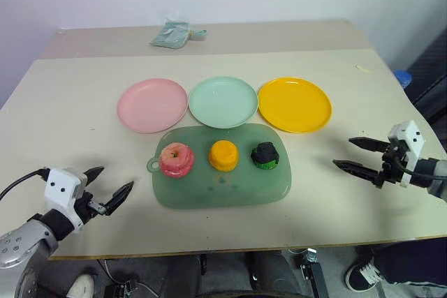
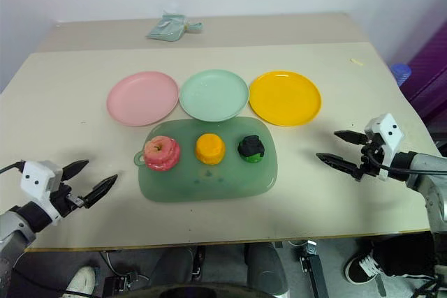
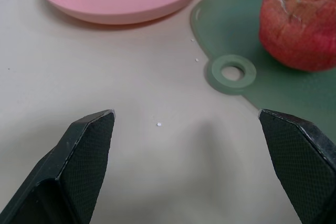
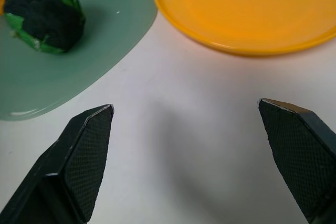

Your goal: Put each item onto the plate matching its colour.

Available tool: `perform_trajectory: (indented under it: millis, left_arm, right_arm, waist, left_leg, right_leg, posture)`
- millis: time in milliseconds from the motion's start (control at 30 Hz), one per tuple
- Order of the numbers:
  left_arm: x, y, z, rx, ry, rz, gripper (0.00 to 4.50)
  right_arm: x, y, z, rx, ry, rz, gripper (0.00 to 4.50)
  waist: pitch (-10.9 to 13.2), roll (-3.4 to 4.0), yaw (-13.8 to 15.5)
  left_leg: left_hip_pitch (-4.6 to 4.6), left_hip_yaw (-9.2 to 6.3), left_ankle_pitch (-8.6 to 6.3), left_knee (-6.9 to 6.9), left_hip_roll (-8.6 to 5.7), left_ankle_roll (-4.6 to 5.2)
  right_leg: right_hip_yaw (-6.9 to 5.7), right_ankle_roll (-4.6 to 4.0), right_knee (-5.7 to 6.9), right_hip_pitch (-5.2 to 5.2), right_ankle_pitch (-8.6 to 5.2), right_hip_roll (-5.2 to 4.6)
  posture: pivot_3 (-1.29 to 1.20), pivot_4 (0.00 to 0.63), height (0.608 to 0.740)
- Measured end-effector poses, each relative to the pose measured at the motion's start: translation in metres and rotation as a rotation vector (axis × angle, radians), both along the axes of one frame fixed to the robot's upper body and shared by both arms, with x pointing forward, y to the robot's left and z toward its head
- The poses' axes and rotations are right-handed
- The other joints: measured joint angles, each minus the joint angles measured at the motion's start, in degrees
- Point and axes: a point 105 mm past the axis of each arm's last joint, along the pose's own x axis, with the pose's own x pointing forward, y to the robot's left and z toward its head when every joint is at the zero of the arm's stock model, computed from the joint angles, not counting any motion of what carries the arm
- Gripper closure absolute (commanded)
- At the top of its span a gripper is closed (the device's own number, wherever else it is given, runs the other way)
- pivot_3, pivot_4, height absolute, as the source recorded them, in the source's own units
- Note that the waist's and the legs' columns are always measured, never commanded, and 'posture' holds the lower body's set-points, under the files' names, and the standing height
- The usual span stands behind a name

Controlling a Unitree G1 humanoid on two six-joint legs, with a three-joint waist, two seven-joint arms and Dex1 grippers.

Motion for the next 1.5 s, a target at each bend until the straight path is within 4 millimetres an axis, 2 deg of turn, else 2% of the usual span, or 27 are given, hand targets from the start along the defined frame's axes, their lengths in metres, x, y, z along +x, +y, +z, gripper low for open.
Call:
perform_trajectory:
  millis: [333, 533, 633, 767, 867, 1067, 1133, 1267, 1333, 1400, 1500]
  left_arm:
    - [0.003, -0.002, 0.004, -0.013, -0.021, 0.021, 0.0]
    - [0.021, 0.006, 0.012, -0.099, -0.074, 0.039, 0.0]
    - [0.03, 0.01, 0.018, -0.147, -0.107, 0.043, 0.0]
    - [0.042, 0.005, 0.027, -0.217, -0.137, -0.001, 0.0]
    - [0.055, -0.008, 0.04, -0.249, -0.175, -0.071, 0.0]
    - [0.066, -0.056, 0.057, -0.246, -0.165, -0.365, 0.0]
    - [0.064, -0.068, 0.054, -0.185, -0.131, -0.461, 0.0]
    - [0.067, -0.088, 0.036, -0.044, -0.054, -0.617, 0.0]
    - [0.069, -0.099, 0.037, -0.016, -0.056, -0.684, 0.0]
    - [0.071, -0.107, 0.035, 0.011, -0.047, -0.733, 0.0]
    - [0.075, -0.113, 0.021, 0.047, 0.006, -0.743, 0.0]
  right_arm:
    - [0.016, 0.006, 0.004, 0.018, -0.04, 0.017, 0.02]
    - [0.019, 0.009, 0.004, 0.03, -0.078, -0.038, 0.02]
    - [0.016, 0.01, 0.005, 0.043, -0.095, -0.071, 0.02]
    - [0.004, 0.019, 0.005, 0.081, -0.09, -0.084, 0.02]
    - [-0.005, 0.025, 0.004, 0.091, -0.077, -0.09, 0.02]
    - [-0.026, 0.044, 0.021, 0.137, -0.086, -0.036, 0.02]
    - [-0.033, 0.056, 0.026, 0.152, -0.079, 0.011, 0.02]
    - [-0.046, 0.082, 0.036, 0.163, -0.082, 0.108, 0.02]
    - [-0.049, 0.094, 0.04, 0.164, -0.09, 0.142, 0.02]
    - [-0.05, 0.102, 0.041, 0.17, -0.094, 0.153, 0.02]
    - [-0.048, 0.108, 0.039, 0.184, -0.092, 0.141, 0.02]
  waist:
    - [-0.01, 0.02, 0.13]
    - [-0.01, 0.03, 0.04]
    - [-0.02, 0.03, 0.17]
    - [-0.03, 0.02, 0.2]
    - [-0.03, 0.02, 0.19]
    - [-0.03, 0.02, 0.07]
    - [-0.04, 0.05, -0.14]
    - [-0.05, 0.07, 0.05]
    - [-0.06, 0.05, 0.16]
    - [-0.06, 0.05, 0.21]
    - [-0.06, 0.04, 0.12]
  left_leg:
    - [0.0, 0.0, 0.0, 0.01, -0.02, 0.0]
    - [0.01, -0.02, 0.0, 0.02, -0.02, 0.0]
    - [0.0, -0.03, 0.0, 0.02, -0.04, 0.0]
    - [0.0, -0.07, 0.0, 0.04, -0.04, 0.0]
    - [0.0, -0.1, 0.0, 0.06, -0.06, 0.0]
    - [0.01, -0.11, 0.0, 0.06, -0.06, 0.0]
    - [0.03, -0.1, 0.0, 0.05, -0.05, 0.0]
    - [0.03, -0.1, 0.0, 0.05, -0.07, 0.0]
    - [0.03, -0.13, 0.0, 0.07, -0.07, 0.0]
    - [0.04, -0.14, 0.0, 0.07, -0.08, 0.0]
    - [0.05, -0.15, 0.0, 0.07, -0.08, 0.0]
  right_leg:
    - [0.0, 0.0, 0.0, 0.02, 0.0, -0.01]
    - [-0.01, 0.0, 0.02, 0.02, 0.0, 0.01]
    - [-0.01, 0.01, 0.02, 0.02, 0.0, -0.02]
    - [-0.04, 0.01, 0.03, 0.04, 0.01, -0.01]
    - [-0.04, 0.01, 0.04, 0.06, 0.01, -0.01]
    - [-0.04, 0.01, 0.05, 0.06, 0.01, 0.05]
    - [-0.03, 0.01, 0.04, 0.06, 0.0, 0.09]
    - [-0.03, 0.01, 0.03, 0.08, 0.0, 0.08]
    - [-0.05, 0.01, 0.01, 0.13, 0.0, 0.07]
    - [-0.05, 0.01, 0.01, 0.15, 0.0, 0.06]
    - [-0.06, 0.02, 0.0, 0.15, 0.0, 0.08]
  posture:
    - [0.0, 0.15, 0.74]
    - [0.0, 0.15, 0.74]
    - [0.0, 0.15, 0.74]
    - [0.0, 0.15, 0.74]
    - [0.0, 0.15, 0.74]
    - [0.0, 0.15, 0.74]
    - [0.0, 0.15, 0.74]
    - [0.0, 0.15, 0.74]
    - [0.0, 0.15, 0.74]
    - [0.0, 0.15, 0.74]
    - [0.0, 0.15, 0.74]
